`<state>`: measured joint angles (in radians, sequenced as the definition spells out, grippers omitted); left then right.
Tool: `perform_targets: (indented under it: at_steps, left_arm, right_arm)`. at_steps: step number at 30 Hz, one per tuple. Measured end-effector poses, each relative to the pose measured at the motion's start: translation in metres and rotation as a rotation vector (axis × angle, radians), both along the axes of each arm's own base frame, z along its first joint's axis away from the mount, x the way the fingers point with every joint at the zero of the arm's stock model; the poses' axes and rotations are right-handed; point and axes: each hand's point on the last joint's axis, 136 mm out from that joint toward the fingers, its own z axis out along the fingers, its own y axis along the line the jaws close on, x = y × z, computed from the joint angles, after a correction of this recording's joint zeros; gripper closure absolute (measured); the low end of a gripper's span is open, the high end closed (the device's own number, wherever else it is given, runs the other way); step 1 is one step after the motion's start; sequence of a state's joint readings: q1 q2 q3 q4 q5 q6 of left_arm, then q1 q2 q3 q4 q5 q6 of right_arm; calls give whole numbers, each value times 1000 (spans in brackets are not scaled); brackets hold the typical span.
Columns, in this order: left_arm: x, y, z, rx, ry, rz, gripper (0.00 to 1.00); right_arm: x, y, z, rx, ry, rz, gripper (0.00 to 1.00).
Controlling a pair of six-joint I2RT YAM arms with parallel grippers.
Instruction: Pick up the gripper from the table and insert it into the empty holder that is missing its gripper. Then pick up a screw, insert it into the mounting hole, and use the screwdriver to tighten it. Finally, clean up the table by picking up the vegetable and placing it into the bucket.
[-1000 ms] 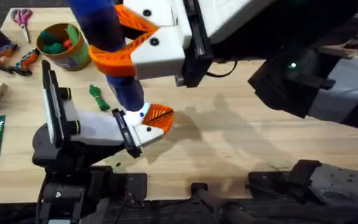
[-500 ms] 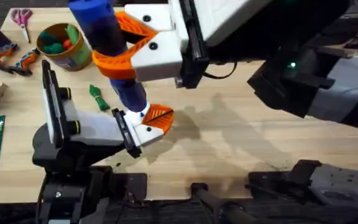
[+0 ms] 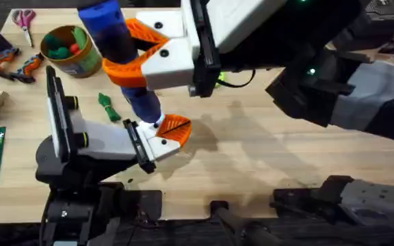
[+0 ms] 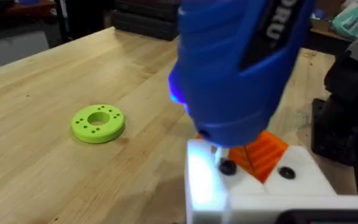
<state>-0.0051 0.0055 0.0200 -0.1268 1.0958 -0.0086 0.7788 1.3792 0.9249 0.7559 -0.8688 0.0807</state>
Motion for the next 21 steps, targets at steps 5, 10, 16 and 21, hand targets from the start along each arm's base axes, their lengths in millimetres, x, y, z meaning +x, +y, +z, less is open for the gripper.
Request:
perform_targets:
  at_steps: [5,10,16,21]
  left_arm:
    - [0,0,0,0,0,0,996]
    - [0,0,0,0,0,0,997]
    - [0,0,0,0,0,0,997]
    - [0,0,0,0,0,0,997]
  right_arm:
    - [0,0,0,0,3,0,975]
    - [0,0,0,-2,22,0,975]
    - [1,0,1,0,31,-4,975]
    - [2,0,2,3,45,-8,975]
